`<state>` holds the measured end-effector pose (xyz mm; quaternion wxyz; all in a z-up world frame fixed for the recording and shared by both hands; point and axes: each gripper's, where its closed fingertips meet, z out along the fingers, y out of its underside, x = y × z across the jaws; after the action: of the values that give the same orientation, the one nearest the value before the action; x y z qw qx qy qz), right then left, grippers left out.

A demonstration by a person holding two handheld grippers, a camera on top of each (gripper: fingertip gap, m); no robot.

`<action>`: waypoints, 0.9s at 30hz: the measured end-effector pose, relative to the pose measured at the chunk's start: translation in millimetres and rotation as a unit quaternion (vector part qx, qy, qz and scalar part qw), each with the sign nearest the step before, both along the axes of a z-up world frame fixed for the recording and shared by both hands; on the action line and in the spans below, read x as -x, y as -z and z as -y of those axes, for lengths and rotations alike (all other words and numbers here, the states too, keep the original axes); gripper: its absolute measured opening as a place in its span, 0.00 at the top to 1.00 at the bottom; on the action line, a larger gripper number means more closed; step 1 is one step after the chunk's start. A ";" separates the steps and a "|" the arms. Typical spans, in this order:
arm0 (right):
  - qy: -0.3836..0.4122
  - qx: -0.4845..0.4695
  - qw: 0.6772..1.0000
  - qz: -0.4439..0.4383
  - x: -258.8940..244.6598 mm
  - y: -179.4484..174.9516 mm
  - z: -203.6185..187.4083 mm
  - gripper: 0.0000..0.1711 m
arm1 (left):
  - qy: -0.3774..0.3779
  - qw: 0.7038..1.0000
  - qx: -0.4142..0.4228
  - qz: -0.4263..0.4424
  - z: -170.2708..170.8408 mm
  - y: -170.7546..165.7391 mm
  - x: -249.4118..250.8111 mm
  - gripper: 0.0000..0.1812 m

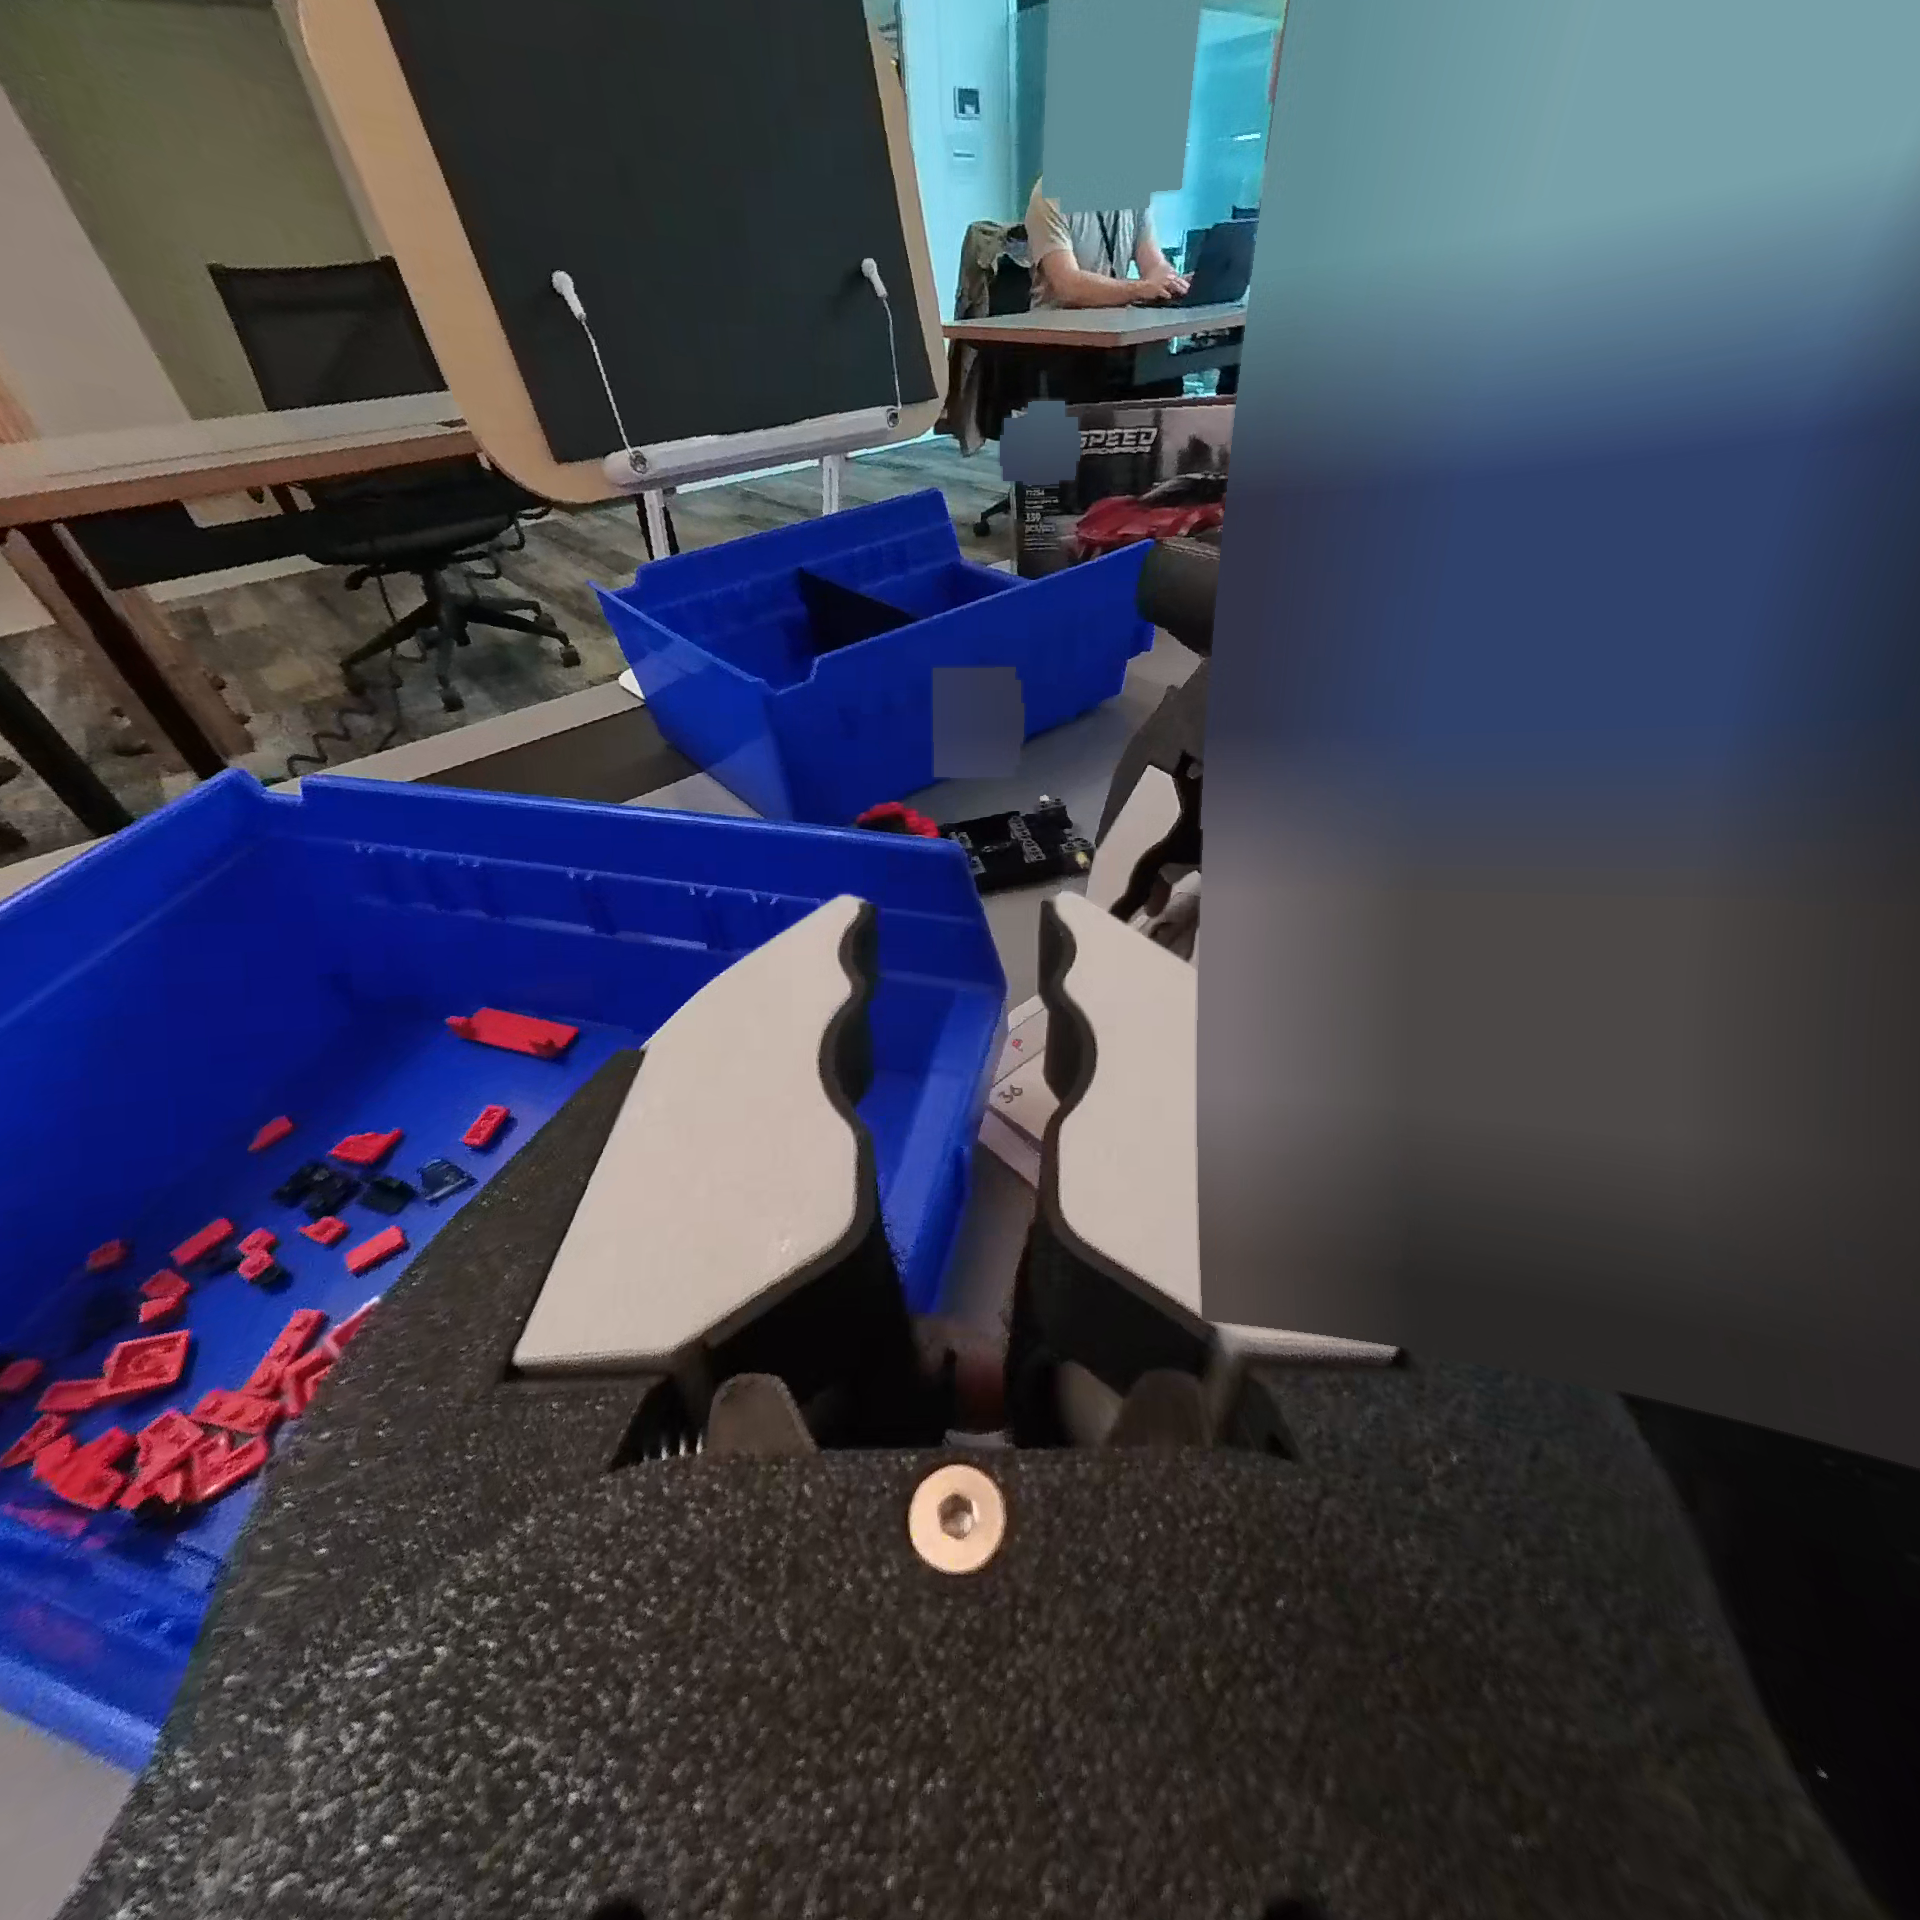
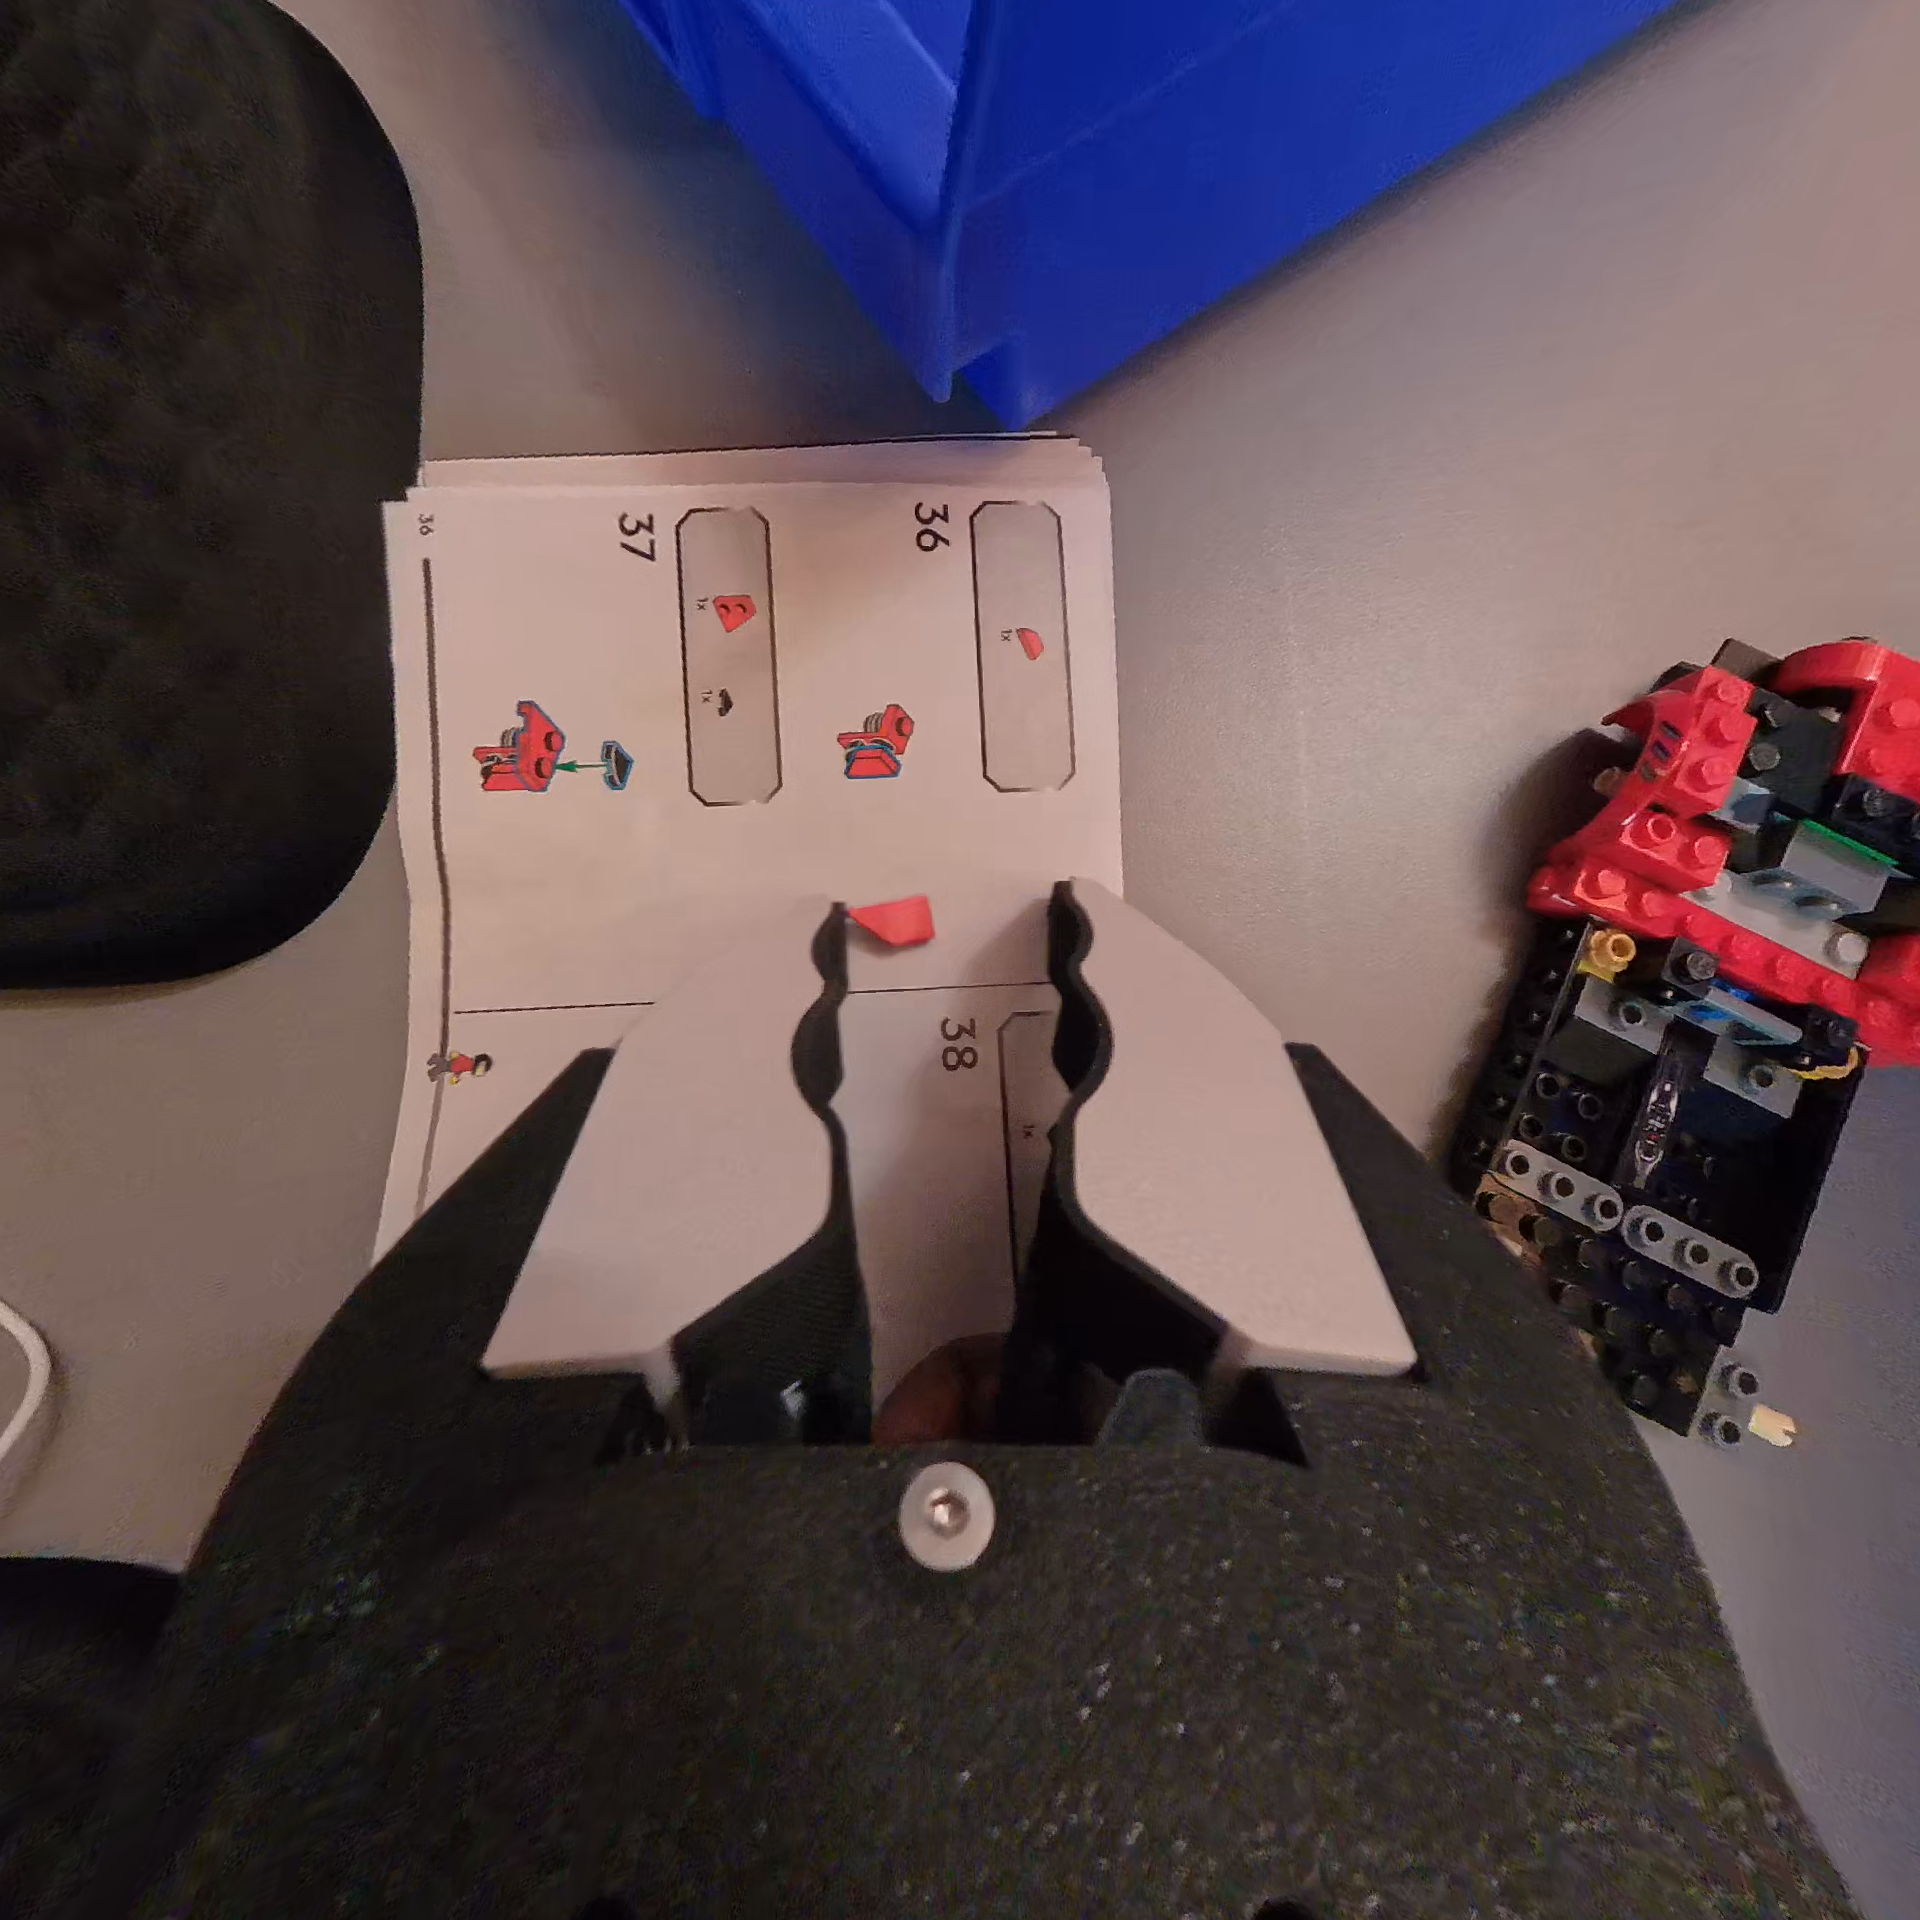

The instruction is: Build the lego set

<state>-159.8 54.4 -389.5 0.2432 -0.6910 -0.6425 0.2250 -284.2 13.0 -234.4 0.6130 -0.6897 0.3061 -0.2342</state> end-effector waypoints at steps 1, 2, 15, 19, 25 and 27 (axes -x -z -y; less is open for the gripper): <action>-0.002 0.006 1.000 0.000 0.0 0.3 1.3 0.75 | -0.001 1.000 0.000 -0.003 -0.7 0.3 0.4 0.84; -0.002 0.009 1.000 -0.001 0.3 0.7 1.5 0.74 | -0.001 1.000 0.000 -0.006 -0.8 0.4 0.1 0.84; 0.039 -0.024 0.994 -0.101 -29.3 -44.6 3.9 0.65 | -0.002 0.997 0.023 -0.079 3.1 14.6 2.6 0.83; 0.114 -0.049 0.984 -0.125 -61.3 -51.2 -3.0 0.94 | -0.008 1.000 0.002 -0.012 1.4 -3.2 10.0 1.00; 0.165 -0.019 0.959 -0.230 -78.6 -69.2 10.3 0.98 | -0.015 0.999 -0.002 -0.035 -0.9 0.1 12.0 1.00; 0.165 -0.016 0.953 -0.253 -79.4 -72.7 14.1 0.85 | -0.030 0.999 0.005 -0.036 -4.5 1.1 15.8 0.90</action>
<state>-80.4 40.3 -316.8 0.4426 -0.7041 -0.4403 0.3384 -300.0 17.5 -235.4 0.6047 -0.7099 0.3059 -0.1918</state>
